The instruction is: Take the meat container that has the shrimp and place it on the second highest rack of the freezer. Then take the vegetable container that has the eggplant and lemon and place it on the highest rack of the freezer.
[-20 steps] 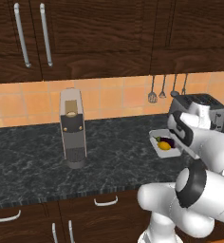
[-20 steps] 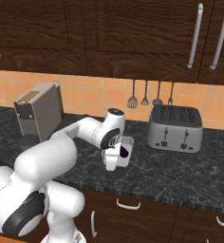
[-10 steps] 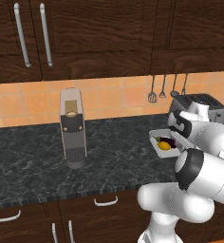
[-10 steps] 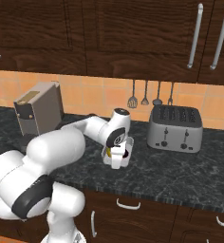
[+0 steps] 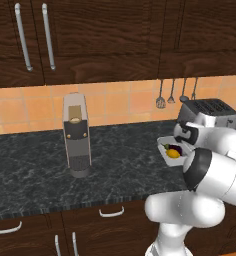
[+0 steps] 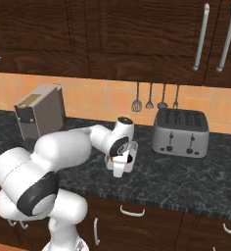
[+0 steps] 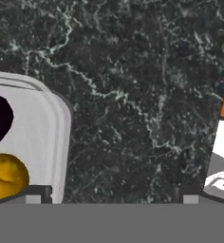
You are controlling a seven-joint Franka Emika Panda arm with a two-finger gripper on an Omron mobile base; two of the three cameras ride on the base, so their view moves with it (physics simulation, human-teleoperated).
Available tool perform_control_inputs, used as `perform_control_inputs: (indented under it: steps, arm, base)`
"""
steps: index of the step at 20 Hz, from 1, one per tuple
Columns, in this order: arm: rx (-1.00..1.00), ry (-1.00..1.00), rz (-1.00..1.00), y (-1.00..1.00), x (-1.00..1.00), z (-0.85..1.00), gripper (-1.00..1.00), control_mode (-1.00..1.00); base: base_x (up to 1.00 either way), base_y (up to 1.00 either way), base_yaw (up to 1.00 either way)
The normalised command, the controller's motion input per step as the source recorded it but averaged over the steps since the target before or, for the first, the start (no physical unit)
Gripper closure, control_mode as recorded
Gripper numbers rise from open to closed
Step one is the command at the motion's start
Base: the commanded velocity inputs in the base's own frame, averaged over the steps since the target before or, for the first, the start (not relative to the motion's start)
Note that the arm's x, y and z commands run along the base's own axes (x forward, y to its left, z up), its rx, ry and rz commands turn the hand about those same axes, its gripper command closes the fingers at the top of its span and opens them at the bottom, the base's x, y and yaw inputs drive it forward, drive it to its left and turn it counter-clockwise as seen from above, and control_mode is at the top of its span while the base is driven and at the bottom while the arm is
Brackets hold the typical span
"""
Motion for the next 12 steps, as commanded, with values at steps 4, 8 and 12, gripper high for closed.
perform_control_inputs:
  steps: [4,8,12]
  arm:
    - [0.0,-0.04,0.0,0.0,0.17,-0.04,-1.0,-1.0]
    - [0.0,0.0,0.0,0.0,0.29,0.0,-1.0,-1.0]
    - [0.0,0.0,0.0,-0.06,0.24,-0.02,-1.0,-1.0]
  base:
    - [0.0,0.0,0.0]
    - [0.0,0.0,0.0]
    - [0.0,0.0,0.0]
